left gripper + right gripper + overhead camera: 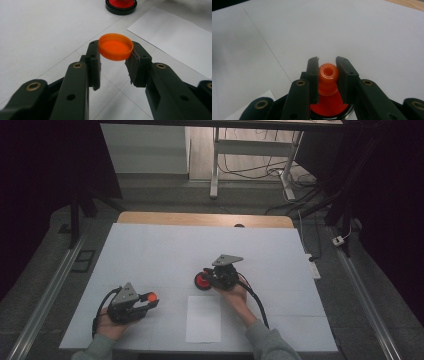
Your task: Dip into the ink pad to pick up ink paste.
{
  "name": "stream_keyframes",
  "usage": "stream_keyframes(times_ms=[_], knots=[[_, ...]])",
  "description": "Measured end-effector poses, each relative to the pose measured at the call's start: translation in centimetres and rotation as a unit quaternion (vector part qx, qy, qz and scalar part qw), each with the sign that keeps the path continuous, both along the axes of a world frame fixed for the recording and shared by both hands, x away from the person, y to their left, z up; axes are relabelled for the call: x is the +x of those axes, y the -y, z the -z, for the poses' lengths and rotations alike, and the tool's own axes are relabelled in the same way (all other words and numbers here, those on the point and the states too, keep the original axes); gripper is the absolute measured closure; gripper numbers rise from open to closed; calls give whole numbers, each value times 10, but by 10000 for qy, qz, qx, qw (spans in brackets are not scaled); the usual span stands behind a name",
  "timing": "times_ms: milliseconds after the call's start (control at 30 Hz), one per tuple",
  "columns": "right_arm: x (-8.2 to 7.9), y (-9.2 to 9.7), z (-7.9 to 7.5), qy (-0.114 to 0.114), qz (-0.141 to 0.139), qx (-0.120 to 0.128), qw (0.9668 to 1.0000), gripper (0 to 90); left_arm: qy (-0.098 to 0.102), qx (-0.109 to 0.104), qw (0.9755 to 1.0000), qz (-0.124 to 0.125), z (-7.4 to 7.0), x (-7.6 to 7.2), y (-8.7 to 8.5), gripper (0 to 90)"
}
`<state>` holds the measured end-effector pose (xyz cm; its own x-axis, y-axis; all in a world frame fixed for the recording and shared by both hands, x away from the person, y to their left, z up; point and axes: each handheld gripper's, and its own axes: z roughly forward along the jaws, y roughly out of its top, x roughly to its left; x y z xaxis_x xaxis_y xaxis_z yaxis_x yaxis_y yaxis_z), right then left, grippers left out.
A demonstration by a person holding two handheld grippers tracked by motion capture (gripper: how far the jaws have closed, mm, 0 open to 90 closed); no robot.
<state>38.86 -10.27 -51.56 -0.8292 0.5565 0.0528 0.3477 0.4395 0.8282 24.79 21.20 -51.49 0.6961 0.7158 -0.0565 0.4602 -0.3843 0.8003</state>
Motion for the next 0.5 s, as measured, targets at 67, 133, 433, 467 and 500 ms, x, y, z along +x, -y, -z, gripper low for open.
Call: stream_keyframes(times_ms=[67,133,433,467,500], knots=[[0,1,0,-24,11,-32,10000,728,2,-1,10000,-1,0,0,0,649],[0,1,1,-20,4,-51,10000,727,-2,-1,10000,4,0,0,0,649],[0,-1,2,5,7,-164,9999,728,4,10,10000,7,0,0,0,648],[0,-1,3,12,-4,-171,9999,728,4,12,10000,9,0,0,0,649],[0,-1,3,26,0,-209,9998,728,5,13,10000,8,0,0,0,649]])
